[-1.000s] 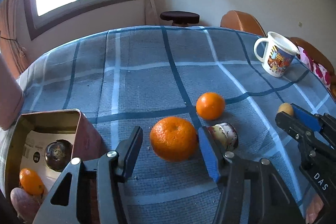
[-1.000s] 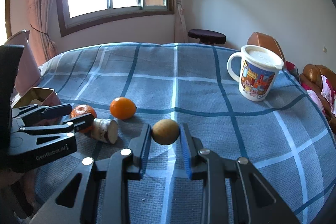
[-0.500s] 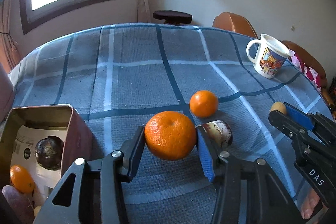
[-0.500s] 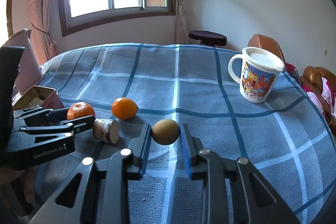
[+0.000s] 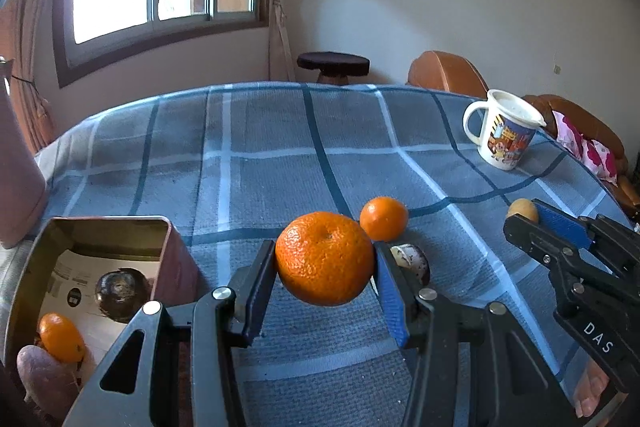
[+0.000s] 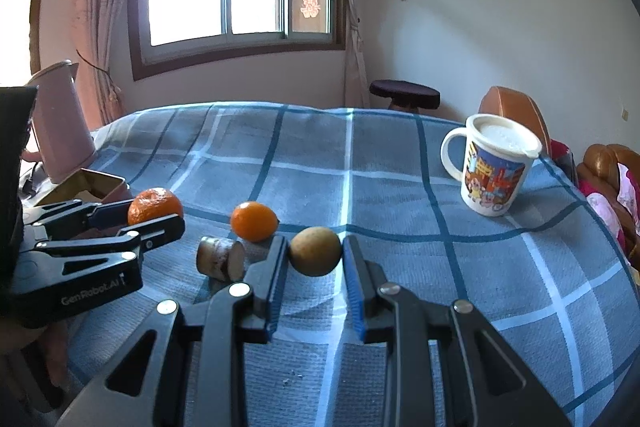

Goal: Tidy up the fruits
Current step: 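Carry the brown fruit with the right tool while the left tool carries the large orange over the tin, then open the right tool over the tin to drop the brown fruit while the left tool releases the orange, then grasp the small labelled cylinder can with the right tool while the left tool grasps a small orange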

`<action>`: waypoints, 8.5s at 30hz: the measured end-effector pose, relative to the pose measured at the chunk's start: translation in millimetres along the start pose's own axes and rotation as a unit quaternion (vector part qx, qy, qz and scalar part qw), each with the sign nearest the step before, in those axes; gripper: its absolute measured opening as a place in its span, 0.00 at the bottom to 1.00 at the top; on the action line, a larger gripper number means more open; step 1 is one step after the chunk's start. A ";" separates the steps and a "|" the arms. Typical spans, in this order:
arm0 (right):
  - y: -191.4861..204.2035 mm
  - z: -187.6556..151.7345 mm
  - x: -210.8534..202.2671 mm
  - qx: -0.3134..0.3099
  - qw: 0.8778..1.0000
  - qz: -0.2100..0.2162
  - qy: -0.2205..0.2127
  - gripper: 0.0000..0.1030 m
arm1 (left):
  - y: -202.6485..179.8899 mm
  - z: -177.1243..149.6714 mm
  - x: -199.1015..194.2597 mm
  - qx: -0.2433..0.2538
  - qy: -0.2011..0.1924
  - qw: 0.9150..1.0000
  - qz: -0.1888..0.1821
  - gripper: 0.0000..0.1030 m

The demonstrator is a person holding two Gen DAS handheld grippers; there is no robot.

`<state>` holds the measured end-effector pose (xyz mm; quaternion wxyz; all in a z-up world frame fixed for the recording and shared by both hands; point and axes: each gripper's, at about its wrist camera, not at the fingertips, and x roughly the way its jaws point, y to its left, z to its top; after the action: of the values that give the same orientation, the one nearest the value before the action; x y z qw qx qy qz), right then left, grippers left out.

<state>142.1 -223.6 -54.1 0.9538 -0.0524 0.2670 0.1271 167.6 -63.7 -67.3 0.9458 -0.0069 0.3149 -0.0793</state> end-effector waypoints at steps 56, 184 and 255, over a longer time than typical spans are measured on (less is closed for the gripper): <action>-0.1 -4.4 -36.2 -0.008 0.995 0.000 -0.100 0.30 | -18.4 -12.3 -47.8 0.038 -0.109 0.992 0.050 0.49; 233.8 -10.0 5.6 -0.190 0.962 0.196 0.017 0.30 | 162.6 -60.1 -112.2 -0.070 -0.055 0.986 0.141 0.49; -59.6 7.9 55.0 0.078 0.992 -0.032 0.093 0.35 | -31.7 32.5 89.7 0.006 0.112 0.993 -0.046 0.48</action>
<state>207.5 -267.8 -74.2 0.9295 0.0018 0.3622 0.0701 253.2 -110.0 -92.5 0.9000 -0.0072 0.4176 -0.1249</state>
